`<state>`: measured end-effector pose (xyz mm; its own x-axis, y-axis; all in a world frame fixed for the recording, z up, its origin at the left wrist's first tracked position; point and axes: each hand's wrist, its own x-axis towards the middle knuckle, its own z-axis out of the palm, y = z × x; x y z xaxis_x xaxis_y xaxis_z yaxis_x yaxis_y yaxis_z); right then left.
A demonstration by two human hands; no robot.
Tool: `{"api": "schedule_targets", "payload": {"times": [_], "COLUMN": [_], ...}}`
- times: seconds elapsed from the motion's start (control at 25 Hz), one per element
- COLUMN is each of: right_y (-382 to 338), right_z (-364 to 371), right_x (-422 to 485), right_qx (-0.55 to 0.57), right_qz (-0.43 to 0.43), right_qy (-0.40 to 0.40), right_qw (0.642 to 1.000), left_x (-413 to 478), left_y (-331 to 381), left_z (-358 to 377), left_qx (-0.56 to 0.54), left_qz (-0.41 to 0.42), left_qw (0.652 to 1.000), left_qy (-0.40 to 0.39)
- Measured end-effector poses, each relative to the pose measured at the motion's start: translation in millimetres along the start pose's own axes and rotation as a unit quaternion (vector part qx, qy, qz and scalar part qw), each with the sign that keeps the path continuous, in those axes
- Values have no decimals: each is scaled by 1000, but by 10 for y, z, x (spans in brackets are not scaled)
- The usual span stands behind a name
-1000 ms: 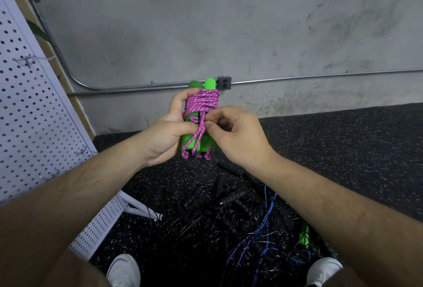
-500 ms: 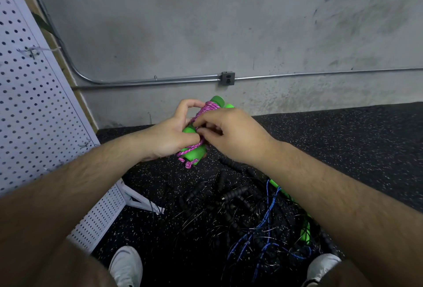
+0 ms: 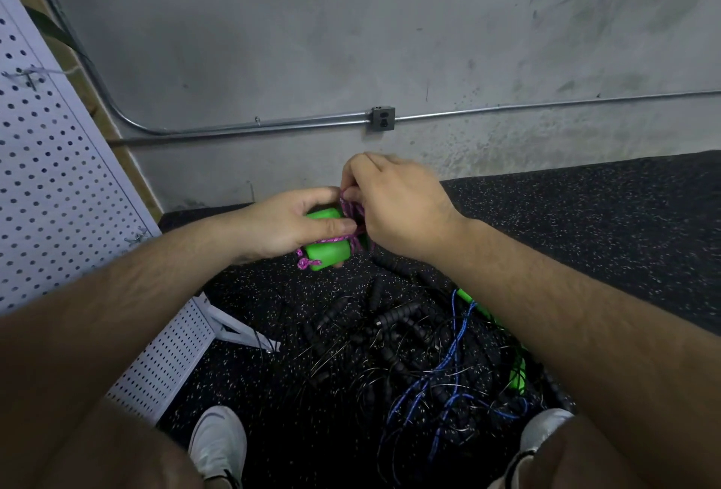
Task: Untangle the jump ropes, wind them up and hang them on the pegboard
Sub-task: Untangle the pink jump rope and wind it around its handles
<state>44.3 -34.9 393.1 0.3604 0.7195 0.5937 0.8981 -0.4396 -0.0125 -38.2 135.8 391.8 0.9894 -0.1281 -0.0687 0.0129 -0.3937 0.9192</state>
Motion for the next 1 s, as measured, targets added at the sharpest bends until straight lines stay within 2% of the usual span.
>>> {"api": "schedule_targets", "payload": {"times": [0.16,0.24,0.32,0.4,0.52,0.64,0.8,0.88,1.0], "right_y": [-9,-16,-13,-16,-72,-103,-143,-163,-182], "right_z": [-21,2,29,60,92,141,224,246,268], "right_x": [-25,-30,-23,-30,-53,-76,-56,-28,-2], "right_qx": [24,54,85,103,156,161,196,241,247], "right_qz": [85,132,179,197,185,174,216,246,245], "right_qy": [-35,-49,-56,-55,-63,-54,-3,12,9], "right_qw": [996,989,979,973,968,970,956,939,938], "left_x": [8,39,68,87,45,28,3,-16,-33], "left_y": [6,-50,-114,-166,-173,-180,-208,-226,-228], "left_z": [62,59,44,14,-22,-36,-19,-34,-28], "left_qx": [4,80,105,78,62,32,-153,-181,-173], "left_qz": [-31,-5,20,38,48,43,24,45,76], "left_qw": [998,997,987,982,979,972,967,963,961], "left_qy": [-50,3,117,168,189,229,200,194,200]}}
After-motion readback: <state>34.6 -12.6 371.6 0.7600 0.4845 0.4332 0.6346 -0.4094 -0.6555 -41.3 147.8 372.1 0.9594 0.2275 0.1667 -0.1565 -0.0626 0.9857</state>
